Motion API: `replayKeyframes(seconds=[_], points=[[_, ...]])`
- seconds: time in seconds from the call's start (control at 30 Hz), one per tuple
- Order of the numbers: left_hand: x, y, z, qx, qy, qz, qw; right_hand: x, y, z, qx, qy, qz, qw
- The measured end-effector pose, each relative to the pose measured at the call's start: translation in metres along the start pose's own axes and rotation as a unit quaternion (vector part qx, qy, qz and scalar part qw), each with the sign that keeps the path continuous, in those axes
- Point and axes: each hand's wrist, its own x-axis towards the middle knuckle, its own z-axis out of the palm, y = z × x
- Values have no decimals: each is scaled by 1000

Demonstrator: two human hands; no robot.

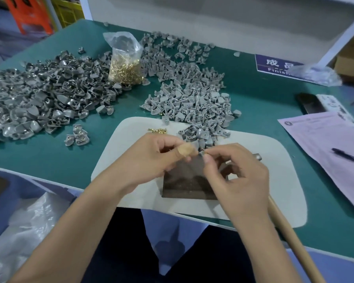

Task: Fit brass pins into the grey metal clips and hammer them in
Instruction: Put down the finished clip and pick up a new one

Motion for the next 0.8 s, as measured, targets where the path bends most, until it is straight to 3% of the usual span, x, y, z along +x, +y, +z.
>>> replayKeyframes(seconds=[0.1,0.2,0.33,0.5,0.67,0.8], points=[[29,-10,-25,191,116,32,974,-4,9,-5,-22,51,29,998],[49,-15,-30,339,84,11,937,-11,22,-4,-39,72,59,995],[61,-15,-18,438,50,2,898,-17,30,-1,-45,98,62,992],[60,-7,-13,471,63,-9,880,-17,35,0,-40,92,51,994],[16,10,-6,441,37,89,892,-15,28,-3,-30,74,57,995],[-23,13,19,438,9,111,892,-20,15,-11,-44,-8,39,998]])
